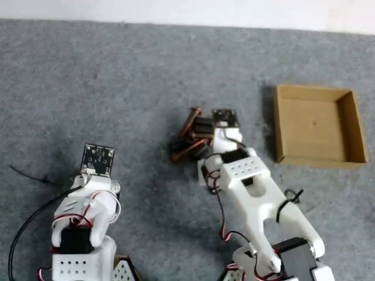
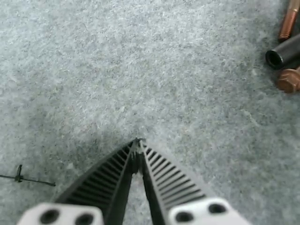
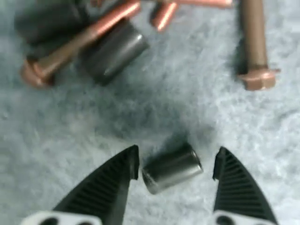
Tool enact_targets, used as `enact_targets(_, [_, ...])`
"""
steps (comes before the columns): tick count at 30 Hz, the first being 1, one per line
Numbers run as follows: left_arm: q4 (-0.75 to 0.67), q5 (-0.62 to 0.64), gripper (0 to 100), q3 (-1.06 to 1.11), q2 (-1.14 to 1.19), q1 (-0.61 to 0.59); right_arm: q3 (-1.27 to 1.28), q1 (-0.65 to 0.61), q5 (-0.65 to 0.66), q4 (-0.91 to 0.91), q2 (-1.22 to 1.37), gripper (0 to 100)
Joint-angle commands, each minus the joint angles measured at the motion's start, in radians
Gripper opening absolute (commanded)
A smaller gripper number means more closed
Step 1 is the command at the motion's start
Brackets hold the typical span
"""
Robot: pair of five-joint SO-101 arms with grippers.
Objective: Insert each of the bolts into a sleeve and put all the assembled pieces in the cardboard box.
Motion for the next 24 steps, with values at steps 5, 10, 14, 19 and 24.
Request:
enact_targets(5, [-0.02, -0.006, 0, -0.005, -0.001, -0.005, 0.045, -0.001, -0.066, -0.03, 0.002, 15.6])
enact_targets(10, [-0.02, -0.006, 0, -0.005, -0.001, -0.005, 0.051, -0.001, -0.061, -0.03, 0.004, 13.8])
enact_targets(14, [-0.02, -0.006, 0, -0.005, -0.001, -0.005, 0.053, -0.001, -0.061, -0.03, 0.016, 13.8])
enact_targets(19, [-0.02, -0.006, 0, -0.005, -0.001, -0.005, 0.044, -0.001, -0.06, -0.018, 0.222, 13.8])
enact_targets(24, [-0.02, -0.006, 0, -0.005, -0.001, -0.005, -0.177, 0.012, -0.058, 0.128, 0.36, 13.9])
